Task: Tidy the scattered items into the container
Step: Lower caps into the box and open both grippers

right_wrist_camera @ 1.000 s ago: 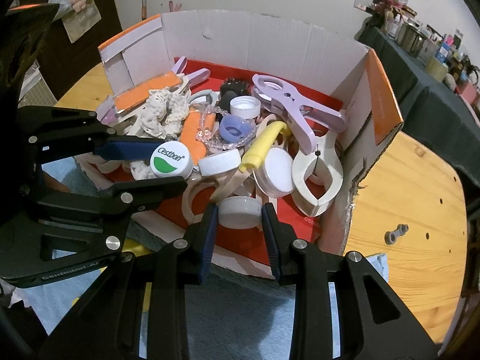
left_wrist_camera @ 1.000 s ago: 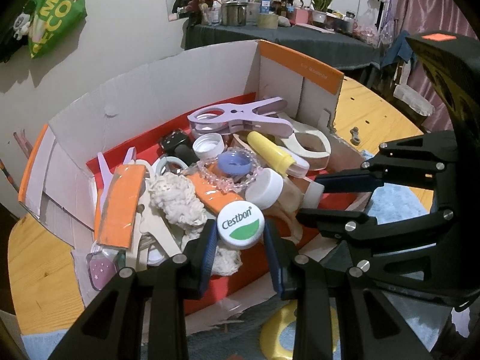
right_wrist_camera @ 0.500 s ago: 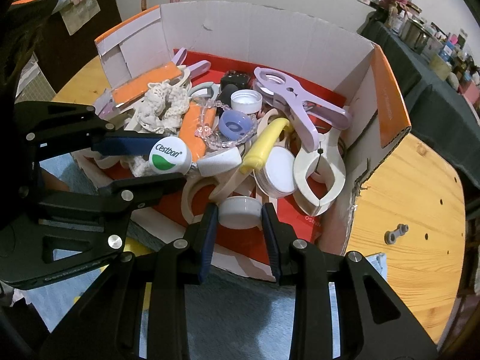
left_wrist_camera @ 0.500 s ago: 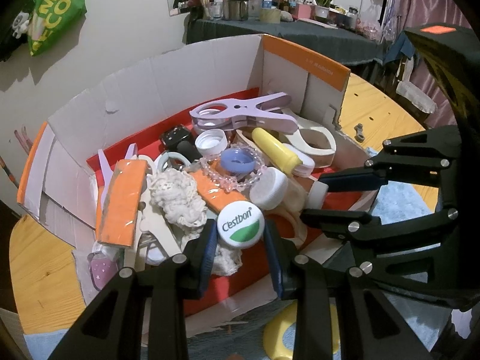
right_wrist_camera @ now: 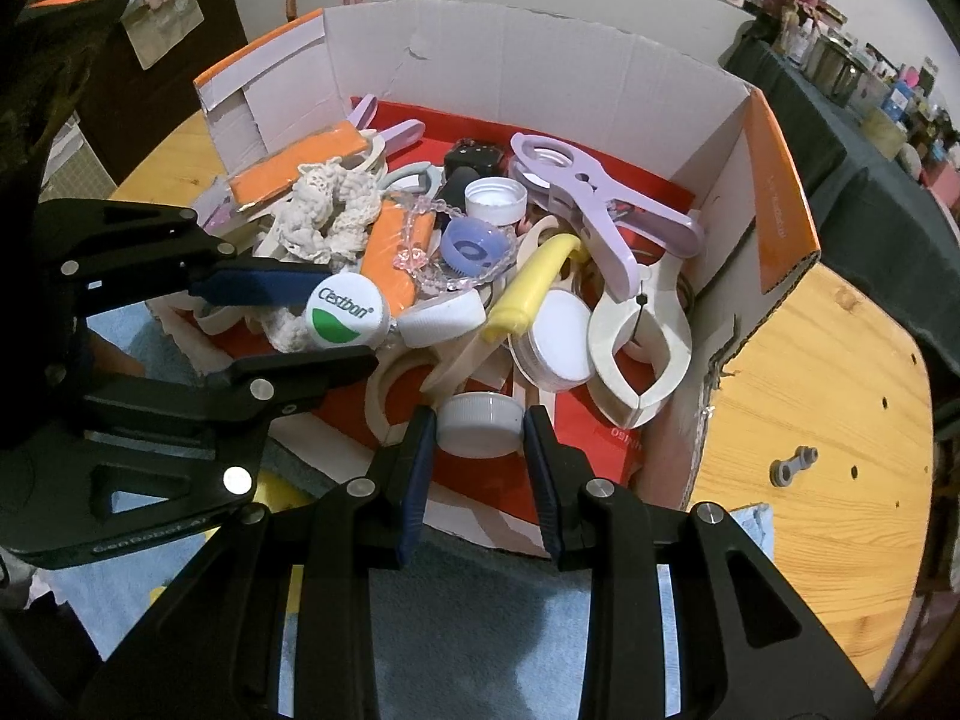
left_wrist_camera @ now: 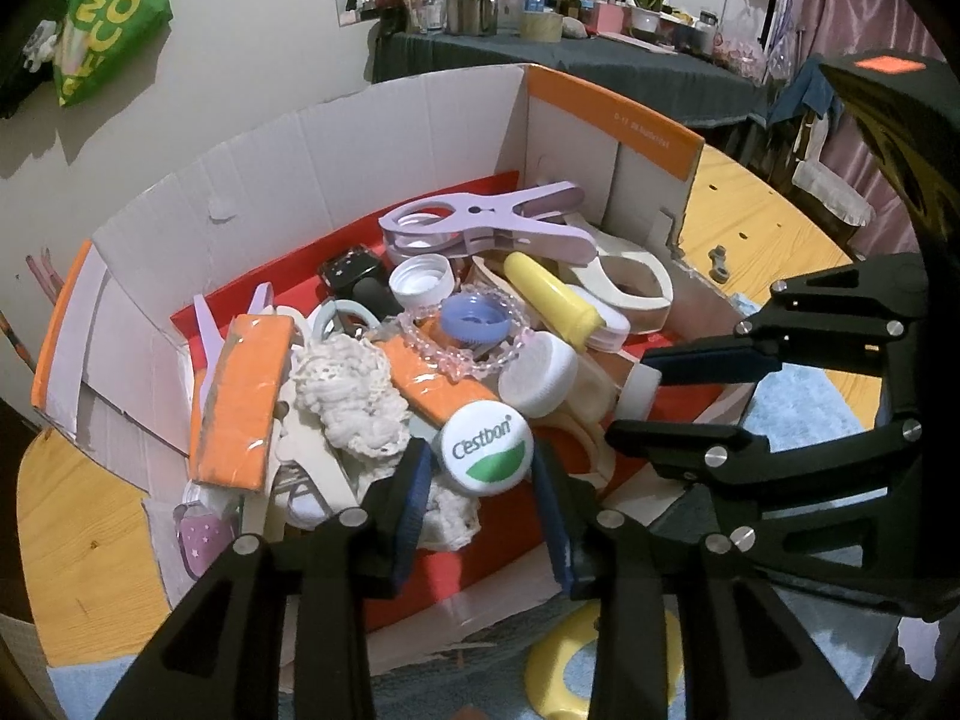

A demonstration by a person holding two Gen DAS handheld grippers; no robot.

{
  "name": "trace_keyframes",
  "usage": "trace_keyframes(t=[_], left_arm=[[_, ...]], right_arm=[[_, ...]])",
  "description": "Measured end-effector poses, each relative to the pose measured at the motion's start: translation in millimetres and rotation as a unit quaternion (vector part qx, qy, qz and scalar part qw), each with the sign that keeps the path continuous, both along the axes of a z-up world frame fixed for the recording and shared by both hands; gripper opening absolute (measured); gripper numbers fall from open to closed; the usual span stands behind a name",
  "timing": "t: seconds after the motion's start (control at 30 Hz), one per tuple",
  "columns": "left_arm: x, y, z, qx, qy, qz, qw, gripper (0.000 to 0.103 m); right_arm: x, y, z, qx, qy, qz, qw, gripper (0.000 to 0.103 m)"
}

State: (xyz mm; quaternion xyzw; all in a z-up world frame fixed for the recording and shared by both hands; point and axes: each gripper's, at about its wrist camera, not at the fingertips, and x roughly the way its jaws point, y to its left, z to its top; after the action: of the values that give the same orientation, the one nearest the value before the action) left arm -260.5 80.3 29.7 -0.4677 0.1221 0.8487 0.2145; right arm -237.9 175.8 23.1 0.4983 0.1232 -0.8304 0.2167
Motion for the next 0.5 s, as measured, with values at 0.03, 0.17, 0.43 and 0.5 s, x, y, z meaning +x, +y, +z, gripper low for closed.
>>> trace_keyframes(t=[0.03, 0.17, 0.43, 0.5], left_arm=[[-0.2, 0.1, -0.1, 0.001, -0.001, 0.0, 1.0, 0.039], [-0.2, 0.6, 0.1, 0.001, -0.002, 0.0, 1.0, 0.039], [-0.5, 1.2, 0.1, 0.002, -0.002, 0.0, 1.0, 0.041], [-0.3, 1.3, 0.3, 0.003, -0.003, 0.0, 1.0, 0.041]], right_arm=[[-0.1, 0.4, 0.2, -0.002, -0.001, 0.0, 1.0, 0.029], [0.9, 1.3, 0.7, -0.002, 0.0, 0.0, 1.0, 0.029], [1.1, 2.4, 2.2, -0.007, -0.004, 0.001, 1.0, 0.029], [0.9, 3.3, 3.1, -0.009, -0.006, 0.001, 1.0, 0.029]])
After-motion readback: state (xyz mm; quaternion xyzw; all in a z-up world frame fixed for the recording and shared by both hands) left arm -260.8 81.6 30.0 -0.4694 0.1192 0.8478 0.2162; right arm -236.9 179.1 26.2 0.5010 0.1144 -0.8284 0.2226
